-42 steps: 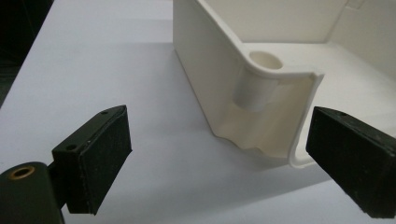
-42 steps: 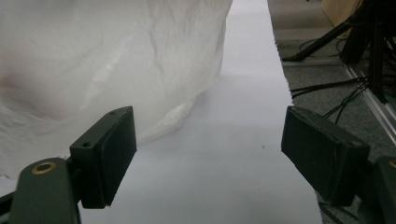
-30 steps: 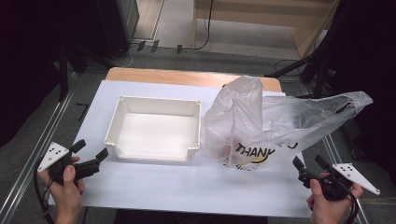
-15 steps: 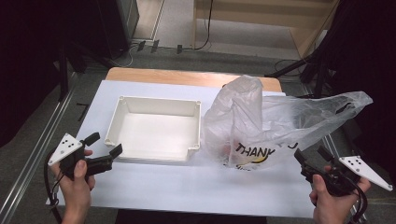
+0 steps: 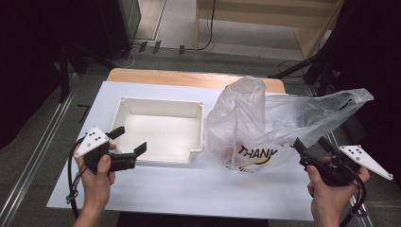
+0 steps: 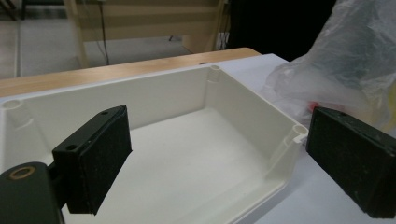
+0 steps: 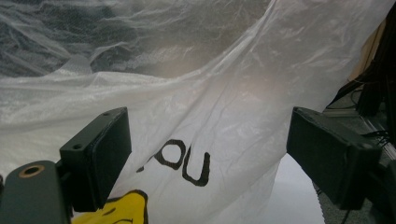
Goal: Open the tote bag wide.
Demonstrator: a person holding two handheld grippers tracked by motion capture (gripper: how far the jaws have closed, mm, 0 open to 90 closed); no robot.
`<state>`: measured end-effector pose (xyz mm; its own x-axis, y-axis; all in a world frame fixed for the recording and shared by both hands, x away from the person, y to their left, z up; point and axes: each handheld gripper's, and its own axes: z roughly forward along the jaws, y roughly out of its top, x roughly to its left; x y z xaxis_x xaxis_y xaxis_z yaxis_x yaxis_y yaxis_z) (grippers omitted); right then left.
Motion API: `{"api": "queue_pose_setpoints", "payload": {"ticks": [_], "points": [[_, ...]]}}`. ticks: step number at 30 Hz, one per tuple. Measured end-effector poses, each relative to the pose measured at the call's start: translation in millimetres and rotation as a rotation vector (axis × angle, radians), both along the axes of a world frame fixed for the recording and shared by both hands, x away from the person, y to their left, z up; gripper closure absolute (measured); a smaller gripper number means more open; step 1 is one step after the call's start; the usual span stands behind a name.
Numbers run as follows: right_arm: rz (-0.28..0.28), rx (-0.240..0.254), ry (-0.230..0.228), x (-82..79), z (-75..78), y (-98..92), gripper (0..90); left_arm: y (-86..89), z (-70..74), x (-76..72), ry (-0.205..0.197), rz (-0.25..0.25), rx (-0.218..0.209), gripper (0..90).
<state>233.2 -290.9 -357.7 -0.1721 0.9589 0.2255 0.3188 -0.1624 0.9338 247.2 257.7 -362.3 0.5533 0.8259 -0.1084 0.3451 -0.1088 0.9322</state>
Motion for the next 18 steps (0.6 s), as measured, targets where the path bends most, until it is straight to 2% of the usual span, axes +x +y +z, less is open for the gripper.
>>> {"api": "queue_pose_setpoints", "payload": {"ticks": [2, 7, 8, 9, 10, 12, 14, 18], "points": [[-0.014, 0.010, 0.002, 4.3, 4.2, 0.3, 11.4, -15.9, -0.9, 3.7, 0.002, -0.039, 0.027, 6.6], [-0.022, 0.041, 0.004, 9.8, 11.4, -0.8, 8.9, -35.0, -0.3, 6.9, 0.000, -0.082, 0.031, 6.6], [-0.016, 0.047, 0.008, 13.6, 14.2, -1.6, 8.4, -44.6, 0.6, 8.1, -0.001, -0.102, 0.032, 6.6], [-0.016, 0.047, 0.008, 13.6, 14.2, -1.6, 8.4, -44.6, 0.6, 8.1, -0.001, -0.102, 0.032, 6.6], [-0.004, 0.055, 0.008, 16.8, 16.7, -1.1, 7.3, -54.4, 1.8, 9.3, -0.005, -0.123, 0.038, 6.7], [0.004, 0.060, 0.011, 18.2, 17.8, -0.7, 6.6, -59.1, 2.6, 9.9, -0.008, -0.133, 0.044, 6.9], [0.011, 0.075, 0.019, 23.6, 20.2, -0.1, 6.5, -73.8, 5.2, 12.4, -0.015, -0.165, 0.047, 6.8], [0.027, 0.108, 0.031, 30.3, 22.4, 1.2, 6.4, -86.2, 9.9, 15.1, -0.021, -0.196, 0.038, 6.9]]}}
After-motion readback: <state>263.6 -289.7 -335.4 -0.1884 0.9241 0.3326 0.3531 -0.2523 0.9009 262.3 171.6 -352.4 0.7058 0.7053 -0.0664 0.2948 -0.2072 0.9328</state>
